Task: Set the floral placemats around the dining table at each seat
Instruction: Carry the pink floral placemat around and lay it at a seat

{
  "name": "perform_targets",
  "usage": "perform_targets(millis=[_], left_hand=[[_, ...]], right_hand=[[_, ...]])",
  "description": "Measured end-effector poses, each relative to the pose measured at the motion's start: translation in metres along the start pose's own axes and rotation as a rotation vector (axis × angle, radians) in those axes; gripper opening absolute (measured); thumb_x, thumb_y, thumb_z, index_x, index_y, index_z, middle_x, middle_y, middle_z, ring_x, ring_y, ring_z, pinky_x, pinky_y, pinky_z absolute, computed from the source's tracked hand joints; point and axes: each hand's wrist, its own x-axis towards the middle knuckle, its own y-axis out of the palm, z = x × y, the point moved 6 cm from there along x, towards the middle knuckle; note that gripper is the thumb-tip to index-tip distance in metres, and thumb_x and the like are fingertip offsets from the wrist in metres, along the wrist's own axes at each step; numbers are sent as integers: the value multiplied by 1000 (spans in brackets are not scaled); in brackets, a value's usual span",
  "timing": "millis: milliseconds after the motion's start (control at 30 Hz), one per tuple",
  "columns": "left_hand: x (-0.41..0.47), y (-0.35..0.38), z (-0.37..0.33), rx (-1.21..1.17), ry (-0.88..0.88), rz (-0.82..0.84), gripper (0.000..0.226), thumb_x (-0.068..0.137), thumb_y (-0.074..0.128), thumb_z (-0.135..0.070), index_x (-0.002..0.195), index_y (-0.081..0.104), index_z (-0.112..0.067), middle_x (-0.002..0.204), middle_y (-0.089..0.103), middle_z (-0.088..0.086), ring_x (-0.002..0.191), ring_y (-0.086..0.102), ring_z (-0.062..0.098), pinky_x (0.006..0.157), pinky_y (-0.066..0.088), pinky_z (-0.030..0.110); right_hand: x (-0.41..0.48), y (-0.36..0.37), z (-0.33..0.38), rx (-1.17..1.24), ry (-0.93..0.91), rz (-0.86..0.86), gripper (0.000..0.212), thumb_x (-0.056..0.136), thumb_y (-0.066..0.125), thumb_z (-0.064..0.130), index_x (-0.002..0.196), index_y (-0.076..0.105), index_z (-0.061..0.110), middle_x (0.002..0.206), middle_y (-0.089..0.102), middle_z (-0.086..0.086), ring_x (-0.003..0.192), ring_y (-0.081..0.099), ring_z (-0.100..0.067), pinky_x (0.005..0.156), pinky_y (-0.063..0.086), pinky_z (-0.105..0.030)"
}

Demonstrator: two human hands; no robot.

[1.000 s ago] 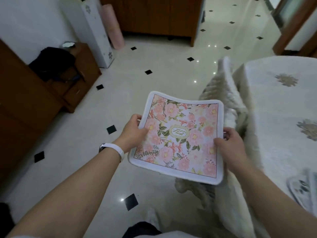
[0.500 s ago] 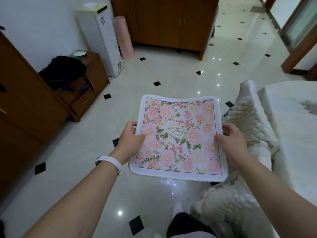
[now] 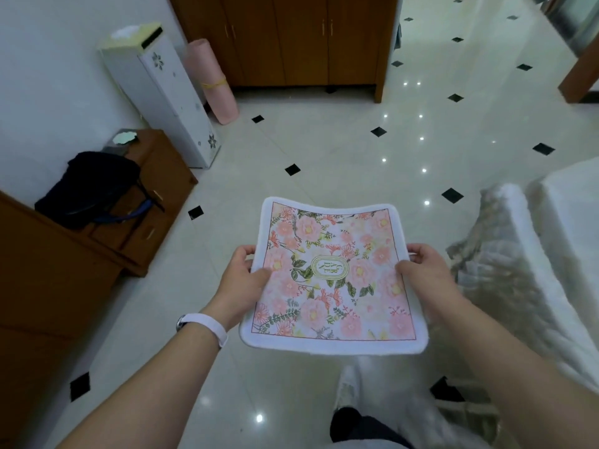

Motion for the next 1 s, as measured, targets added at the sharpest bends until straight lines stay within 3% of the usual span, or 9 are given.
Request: perform_targets(millis=[100, 333, 533, 700, 867, 1000], left_hand=[[37, -3, -35, 24, 18, -31, 28, 93, 57, -10, 115, 45, -24, 100, 72, 3, 72, 74, 23, 56, 58, 35], [118, 3, -90, 22, 49, -14, 26, 93, 56, -10, 111, 46, -27, 102, 71, 7, 74, 74, 25, 61, 60, 41], [205, 27, -104, 2, 31, 52, 27, 93, 57, -11, 105, 46, -32, 101, 71, 7, 77, 73, 32, 68, 60, 53], [311, 56, -131, -32, 46, 129, 27, 93, 57, -8, 110, 46, -26, 104, 70, 9, 79, 73, 28, 69, 60, 46], [413, 81, -177, -29, 60, 233, 26, 95, 56, -10, 113, 46, -26, 102, 70, 5, 78, 72, 24, 61, 57, 37], [481, 98, -230, -28, 119, 301, 25, 94, 59, -12, 107, 48, -30, 100, 70, 3, 82, 72, 26, 68, 59, 44]], right_hand=[[36, 12, 30, 12, -8, 43, 35, 84, 55, 1, 115, 54, 18, 101, 65, -6, 81, 68, -22, 61, 54, -33], [103, 26, 84, -11, -18, 117, 30, 85, 55, 3, 110, 55, 19, 100, 66, -2, 84, 68, -20, 62, 52, -32], [172, 31, 109, -54, -13, 29, 30, 86, 53, 4, 112, 55, 19, 100, 66, -3, 83, 69, -23, 69, 57, -38], [249, 35, 144, -68, -17, -63, 28, 86, 52, 4, 108, 55, 20, 95, 66, -1, 79, 67, -21, 61, 51, -31], [322, 40, 191, -101, 1, -170, 25, 85, 51, 4, 102, 56, 22, 95, 67, -4, 78, 68, -23, 57, 51, -29], [368, 35, 236, -93, -51, -245, 29, 84, 53, 4, 105, 57, 24, 97, 68, 0, 80, 68, -18, 60, 52, -28]])
